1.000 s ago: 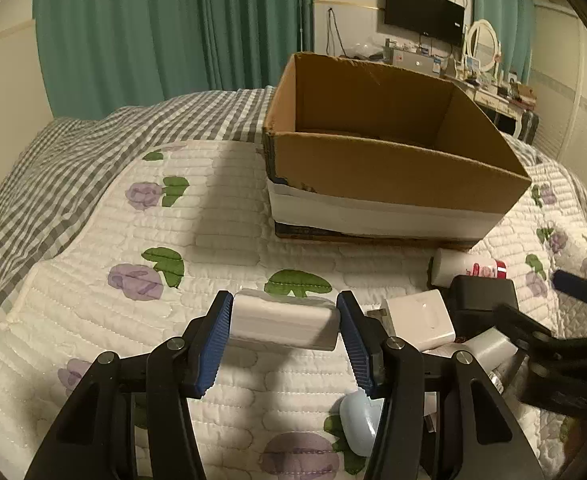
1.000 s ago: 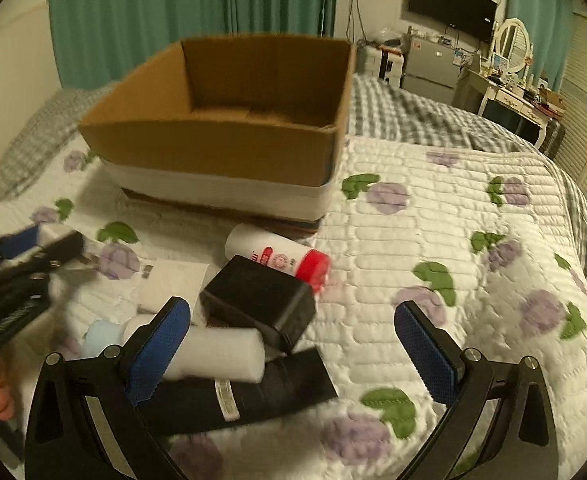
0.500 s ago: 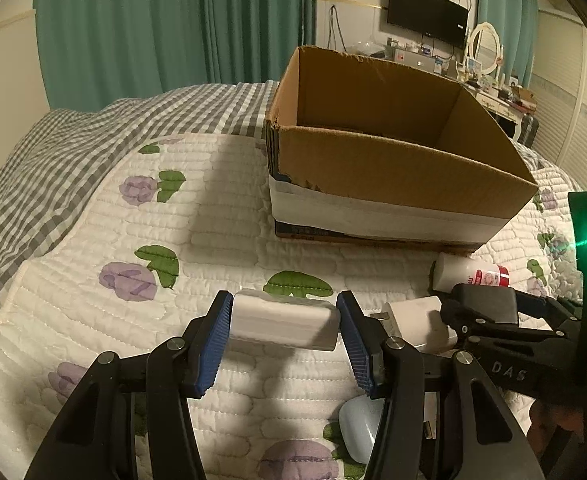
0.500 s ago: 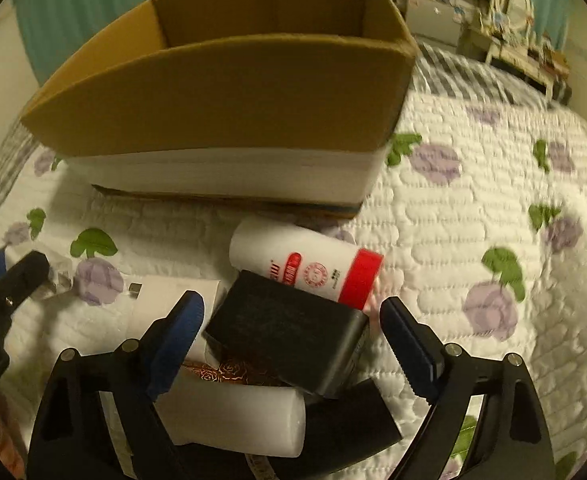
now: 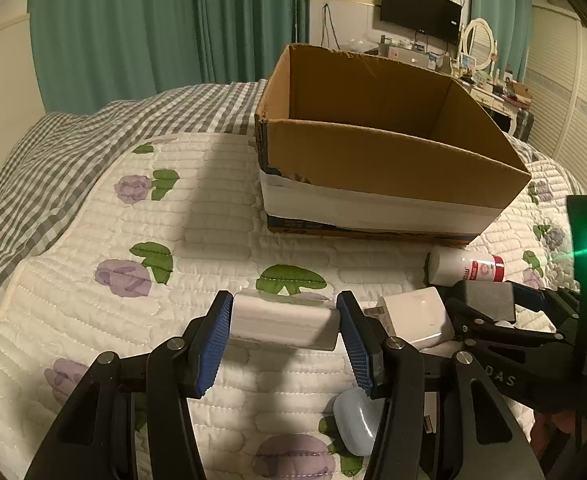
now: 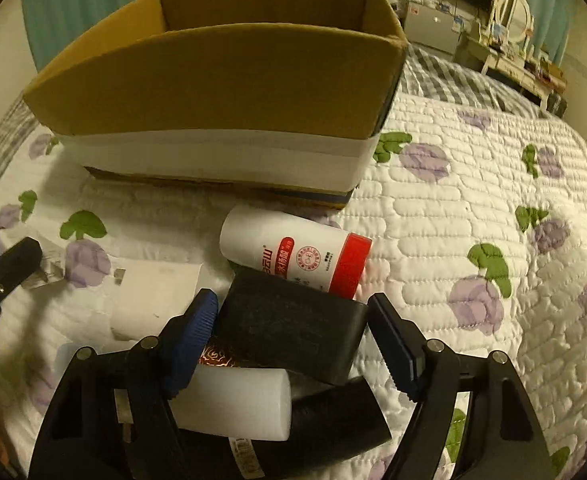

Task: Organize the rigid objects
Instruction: 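Carry both items into the cardboard box and open both tools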

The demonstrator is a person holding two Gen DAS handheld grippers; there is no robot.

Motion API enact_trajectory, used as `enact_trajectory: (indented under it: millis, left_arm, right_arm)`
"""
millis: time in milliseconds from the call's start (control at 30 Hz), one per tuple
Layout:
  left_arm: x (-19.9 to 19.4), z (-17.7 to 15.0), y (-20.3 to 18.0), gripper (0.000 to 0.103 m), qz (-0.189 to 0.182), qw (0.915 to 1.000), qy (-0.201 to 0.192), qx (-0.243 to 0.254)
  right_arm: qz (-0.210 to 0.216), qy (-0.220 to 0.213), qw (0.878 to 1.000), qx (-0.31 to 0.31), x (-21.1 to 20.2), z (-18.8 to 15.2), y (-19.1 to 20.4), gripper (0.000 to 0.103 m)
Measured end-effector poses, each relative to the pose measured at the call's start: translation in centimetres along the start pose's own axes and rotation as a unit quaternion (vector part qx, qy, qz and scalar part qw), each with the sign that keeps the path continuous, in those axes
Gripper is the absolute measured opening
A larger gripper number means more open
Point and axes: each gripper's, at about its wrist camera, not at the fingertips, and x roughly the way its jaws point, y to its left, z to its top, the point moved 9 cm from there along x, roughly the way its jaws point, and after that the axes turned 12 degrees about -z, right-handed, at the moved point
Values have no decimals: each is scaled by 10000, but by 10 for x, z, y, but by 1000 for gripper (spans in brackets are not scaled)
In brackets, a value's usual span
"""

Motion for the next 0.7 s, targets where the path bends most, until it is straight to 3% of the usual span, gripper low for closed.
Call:
enact_trajectory:
  millis: [200,400,700]
  left_arm:
    - [-10,2,-2,54,-27,9999,-108,9]
    - [-36,11,-17,54,-141,9995,-263,101]
    - [-77,64,-48,54,-230,9970,-629,378]
  right_arm:
    - [-111,-615,9979,-191,-32,5,1,75]
    - [177,-1091,9938,-78,-80,24,-4,74]
    - [437,-1798,9826,-147,-148,65,-27,73]
